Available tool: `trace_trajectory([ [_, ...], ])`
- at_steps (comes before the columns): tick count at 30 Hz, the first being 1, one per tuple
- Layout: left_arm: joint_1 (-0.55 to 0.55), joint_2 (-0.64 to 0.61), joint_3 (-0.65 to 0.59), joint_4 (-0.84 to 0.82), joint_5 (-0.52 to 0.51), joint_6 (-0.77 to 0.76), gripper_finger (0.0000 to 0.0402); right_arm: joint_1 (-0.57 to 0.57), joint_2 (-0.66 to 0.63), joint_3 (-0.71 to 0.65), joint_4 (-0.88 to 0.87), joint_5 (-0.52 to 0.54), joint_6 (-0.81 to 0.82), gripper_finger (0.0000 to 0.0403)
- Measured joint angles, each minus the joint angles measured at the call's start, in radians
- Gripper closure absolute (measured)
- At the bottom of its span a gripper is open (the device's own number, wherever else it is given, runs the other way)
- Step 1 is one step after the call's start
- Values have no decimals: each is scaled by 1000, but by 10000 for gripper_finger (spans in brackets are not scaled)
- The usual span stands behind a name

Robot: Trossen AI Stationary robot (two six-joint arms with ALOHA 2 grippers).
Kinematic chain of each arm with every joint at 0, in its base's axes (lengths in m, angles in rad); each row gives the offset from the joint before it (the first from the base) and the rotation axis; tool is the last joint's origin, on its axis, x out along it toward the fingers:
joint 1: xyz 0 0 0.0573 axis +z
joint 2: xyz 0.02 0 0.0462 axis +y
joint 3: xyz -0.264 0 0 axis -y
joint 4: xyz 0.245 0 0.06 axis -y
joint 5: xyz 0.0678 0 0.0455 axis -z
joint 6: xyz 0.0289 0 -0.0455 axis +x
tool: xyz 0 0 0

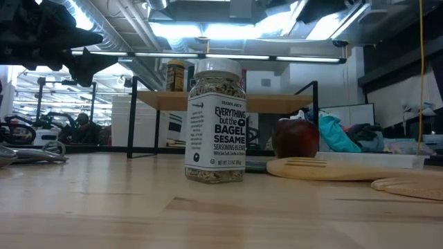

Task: Shelf spices
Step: Remove the red seasoning can from the shelf

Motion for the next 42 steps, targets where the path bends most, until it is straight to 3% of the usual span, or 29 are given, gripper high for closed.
trace_trajectory([
  [9,0,0,0,0,0,-5,141,-261,-13,-1,-157,-45,-24,68],
  [13,0,0,0,0,0,14,141,-400,-13,-1,-83,-225,-119,68],
  [17,0,0,0,0,0,17,141,-527,-13,-1,105,-419,-253,68],
  [24,0,0,0,0,0,17,141,-693,-12,-1,338,-663,-364,68],
  [27,0,0,0,0,0,17,141,-742,10,-1,346,-820,-364,68],
  [30,0,0,0,0,0,17,141,-759,59,-1,360,-894,-370,68],
  [42,0,1,0,0,-1,8,141,-771,271,-1,638,-954,-476,68],
])
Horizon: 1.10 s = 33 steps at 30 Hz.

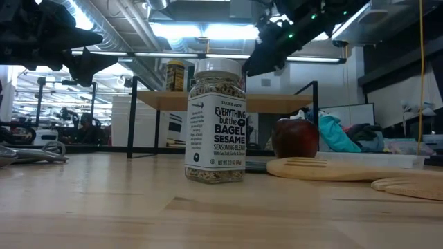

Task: Shelf spices
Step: Remove the red seasoning can from the shelf

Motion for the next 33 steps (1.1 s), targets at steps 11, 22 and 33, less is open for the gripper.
trace_trajectory([
  [11,0,0,0,0,0,1,141,-47,131,0,138,-98,-16,68],
  [22,0,0,0,0,0,8,141,-51,186,0,223,-158,0,87],
  [33,0,0,0,0,0,8,141,-49,186,0,222,-222,70,232],
])
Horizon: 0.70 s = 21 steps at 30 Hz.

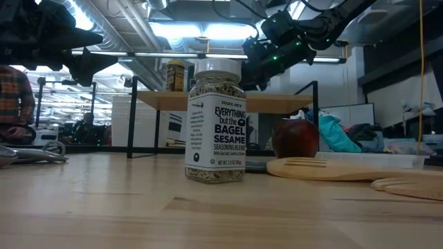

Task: Shelf spices
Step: Remove the red seasoning can from the shelf

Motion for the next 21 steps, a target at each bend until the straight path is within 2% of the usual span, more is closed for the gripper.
trace_trajectory([
  [11,0,0,0,0,0,-7,141,38,-17,0,-6,4,70,232],
  [21,0,0,0,0,0,-12,141,215,-134,0,-131,118,69,232],
])
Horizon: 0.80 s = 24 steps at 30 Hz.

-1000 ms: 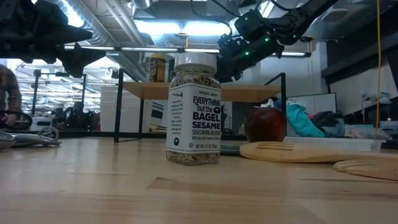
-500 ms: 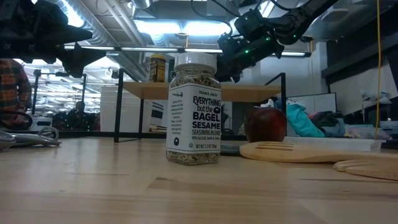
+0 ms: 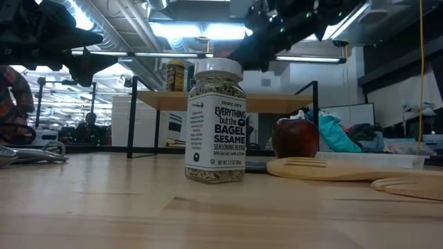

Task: Shelf spices
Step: Remove the red seasoning can from the shelf

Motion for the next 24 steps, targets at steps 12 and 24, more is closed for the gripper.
trace_trajectory([
  [12,0,0,0,0,0,-35,141,390,-9,0,-112,284,-14,232],
  [24,0,0,0,0,0,-32,141,715,-8,0,-111,565,182,232],
])
